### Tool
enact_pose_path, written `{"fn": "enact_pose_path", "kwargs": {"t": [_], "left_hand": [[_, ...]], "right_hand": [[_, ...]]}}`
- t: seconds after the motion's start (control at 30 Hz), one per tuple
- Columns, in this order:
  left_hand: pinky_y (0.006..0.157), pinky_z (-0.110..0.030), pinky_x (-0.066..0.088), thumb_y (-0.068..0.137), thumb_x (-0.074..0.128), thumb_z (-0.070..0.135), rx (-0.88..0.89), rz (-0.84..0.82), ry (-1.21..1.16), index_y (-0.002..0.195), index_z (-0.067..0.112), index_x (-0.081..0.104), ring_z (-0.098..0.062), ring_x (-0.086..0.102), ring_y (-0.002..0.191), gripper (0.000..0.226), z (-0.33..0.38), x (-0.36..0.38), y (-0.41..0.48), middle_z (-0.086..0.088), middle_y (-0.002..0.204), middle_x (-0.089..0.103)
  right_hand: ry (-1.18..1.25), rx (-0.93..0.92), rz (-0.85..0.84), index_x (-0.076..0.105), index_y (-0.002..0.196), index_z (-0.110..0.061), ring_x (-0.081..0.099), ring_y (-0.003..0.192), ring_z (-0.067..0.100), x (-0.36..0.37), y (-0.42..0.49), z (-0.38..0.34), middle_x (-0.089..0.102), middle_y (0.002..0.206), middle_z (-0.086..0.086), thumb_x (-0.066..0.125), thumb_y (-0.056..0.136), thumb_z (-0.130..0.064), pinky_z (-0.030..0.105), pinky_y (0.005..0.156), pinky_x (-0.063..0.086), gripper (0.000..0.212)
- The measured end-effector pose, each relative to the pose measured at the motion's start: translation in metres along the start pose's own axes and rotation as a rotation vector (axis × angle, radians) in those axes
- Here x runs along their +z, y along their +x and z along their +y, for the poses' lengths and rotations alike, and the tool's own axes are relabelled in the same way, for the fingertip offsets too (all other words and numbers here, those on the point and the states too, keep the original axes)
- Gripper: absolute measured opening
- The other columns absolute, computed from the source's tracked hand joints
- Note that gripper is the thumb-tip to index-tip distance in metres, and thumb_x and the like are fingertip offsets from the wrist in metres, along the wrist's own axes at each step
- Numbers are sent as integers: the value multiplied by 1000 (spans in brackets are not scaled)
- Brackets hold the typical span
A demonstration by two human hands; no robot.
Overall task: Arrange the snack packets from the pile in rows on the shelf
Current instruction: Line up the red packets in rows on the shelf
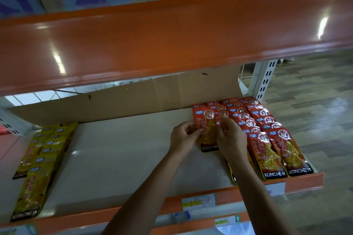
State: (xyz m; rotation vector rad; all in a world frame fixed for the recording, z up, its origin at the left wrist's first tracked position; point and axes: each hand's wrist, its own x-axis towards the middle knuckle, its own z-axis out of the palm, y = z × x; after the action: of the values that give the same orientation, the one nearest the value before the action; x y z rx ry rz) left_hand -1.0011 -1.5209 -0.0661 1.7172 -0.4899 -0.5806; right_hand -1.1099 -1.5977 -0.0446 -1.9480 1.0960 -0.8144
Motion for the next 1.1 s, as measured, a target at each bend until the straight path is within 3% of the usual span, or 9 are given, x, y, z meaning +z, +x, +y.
{"fn": "enact_pose_path", "kwargs": {"t": [0.07, 0.27, 0.57, 0.83, 1.1], "left_hand": [[85, -38, 57, 82, 74, 16, -15, 60, 38, 96, 20, 68, -12, 69, 89, 15, -4, -3, -1, 2, 94, 72], [81, -28, 55, 83, 74, 20, 6, 78, 208, 106, 14, 70, -11, 67, 90, 24, -3, -1, -5, 0, 98, 72], [83, -30, 55, 82, 75, 29, 75, 69, 442, 107, 13, 68, -13, 66, 91, 30, -2, 10, -9, -2, 102, 72], [77, -20, 46, 84, 72, 36, 96, 123, 545, 114, 11, 63, -14, 65, 97, 40, 0, 7, -13, -2, 109, 69], [82, -24, 48, 94, 58, 28, 309, 206, 703, 117, 16, 65, -13, 64, 99, 27, -2, -33, -24, 1, 111, 69]], "right_hand": [[-83, -21, -1, 58, 126, -11, 54, 118, 23, 0, 0, 3, 62, 125, 6, 54, 93, -13, 28, 93, 40, 33], [-210, -59, -49, 62, 120, -12, 55, 111, 25, 1, -3, 11, 62, 119, 7, 53, 92, -12, 31, 89, 39, 29], [-205, -44, -94, 60, 123, -16, 52, 116, 23, -3, -5, 11, 59, 124, 5, 52, 93, -14, 31, 92, 39, 31], [-223, -83, -86, 57, 127, -13, 51, 118, 24, -2, -8, 6, 58, 127, 6, 52, 94, -15, 34, 96, 40, 34], [-255, -188, -215, 56, 124, -10, 51, 116, 23, 36, -22, -16, 58, 124, 7, 54, 91, -9, 30, 94, 40, 33]]}}
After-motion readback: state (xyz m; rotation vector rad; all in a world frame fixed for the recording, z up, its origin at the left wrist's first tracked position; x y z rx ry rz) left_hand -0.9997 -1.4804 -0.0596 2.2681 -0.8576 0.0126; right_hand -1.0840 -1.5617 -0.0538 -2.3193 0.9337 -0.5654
